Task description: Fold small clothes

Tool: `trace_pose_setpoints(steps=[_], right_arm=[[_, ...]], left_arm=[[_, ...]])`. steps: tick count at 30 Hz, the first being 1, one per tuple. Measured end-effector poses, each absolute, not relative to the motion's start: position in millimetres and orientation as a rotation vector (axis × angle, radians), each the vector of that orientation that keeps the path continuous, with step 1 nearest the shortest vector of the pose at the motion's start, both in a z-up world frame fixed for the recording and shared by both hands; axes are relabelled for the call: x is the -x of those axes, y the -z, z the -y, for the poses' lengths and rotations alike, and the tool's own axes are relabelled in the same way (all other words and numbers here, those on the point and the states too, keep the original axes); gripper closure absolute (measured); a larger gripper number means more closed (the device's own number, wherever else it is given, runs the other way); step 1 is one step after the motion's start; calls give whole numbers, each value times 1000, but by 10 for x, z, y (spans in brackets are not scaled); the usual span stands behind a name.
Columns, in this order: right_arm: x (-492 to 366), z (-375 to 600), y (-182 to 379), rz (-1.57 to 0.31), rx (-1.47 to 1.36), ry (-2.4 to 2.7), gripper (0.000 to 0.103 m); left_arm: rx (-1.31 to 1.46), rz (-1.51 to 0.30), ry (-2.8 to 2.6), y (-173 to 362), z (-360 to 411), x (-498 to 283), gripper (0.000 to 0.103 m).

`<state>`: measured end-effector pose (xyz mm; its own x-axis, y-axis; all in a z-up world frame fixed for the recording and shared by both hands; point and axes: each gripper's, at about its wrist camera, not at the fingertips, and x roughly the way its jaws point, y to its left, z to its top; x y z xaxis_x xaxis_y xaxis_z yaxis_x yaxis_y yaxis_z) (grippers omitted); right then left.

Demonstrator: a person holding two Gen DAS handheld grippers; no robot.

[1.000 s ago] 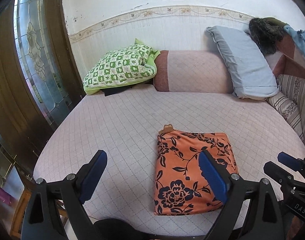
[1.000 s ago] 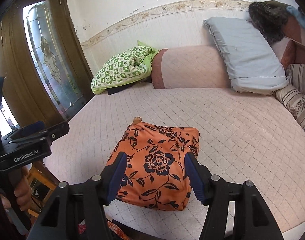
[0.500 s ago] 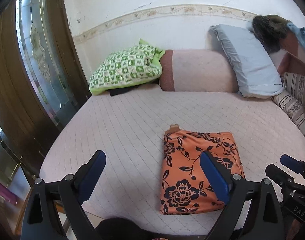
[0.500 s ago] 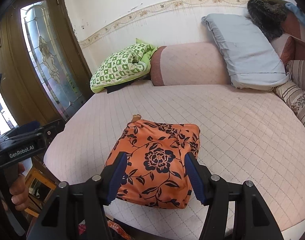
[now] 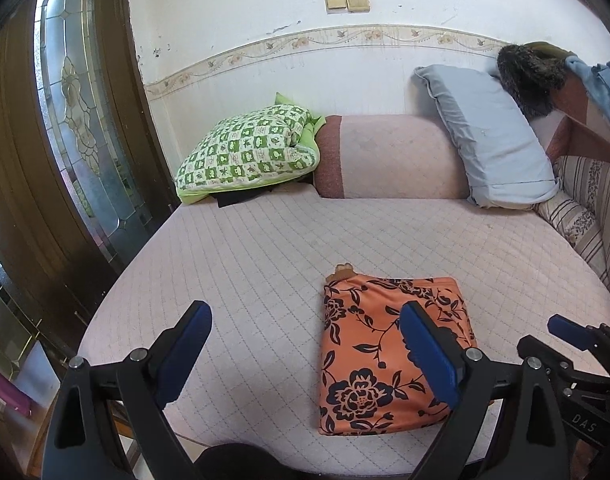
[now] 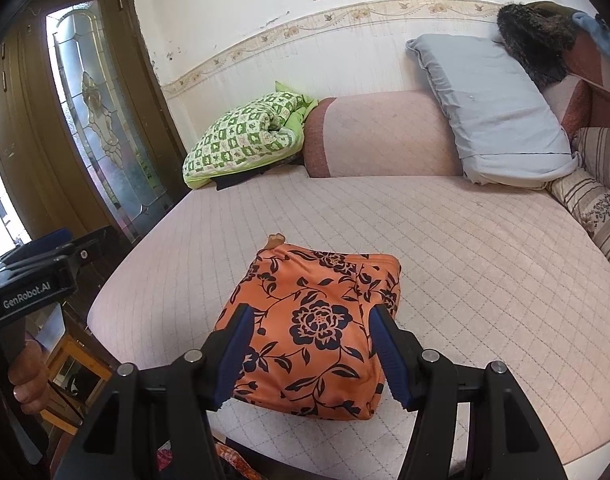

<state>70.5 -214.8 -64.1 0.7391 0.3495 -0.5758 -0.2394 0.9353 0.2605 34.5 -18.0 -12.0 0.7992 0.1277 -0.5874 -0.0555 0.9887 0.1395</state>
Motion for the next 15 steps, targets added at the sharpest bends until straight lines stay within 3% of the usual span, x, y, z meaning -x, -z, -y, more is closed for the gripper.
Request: trace_pose_setpoints(steps=[15], right_arm=[[-699, 2118, 620, -645, -153, -345, 40]], left_arm=[[-145, -615, -79, 63, 236, -298, 8]])
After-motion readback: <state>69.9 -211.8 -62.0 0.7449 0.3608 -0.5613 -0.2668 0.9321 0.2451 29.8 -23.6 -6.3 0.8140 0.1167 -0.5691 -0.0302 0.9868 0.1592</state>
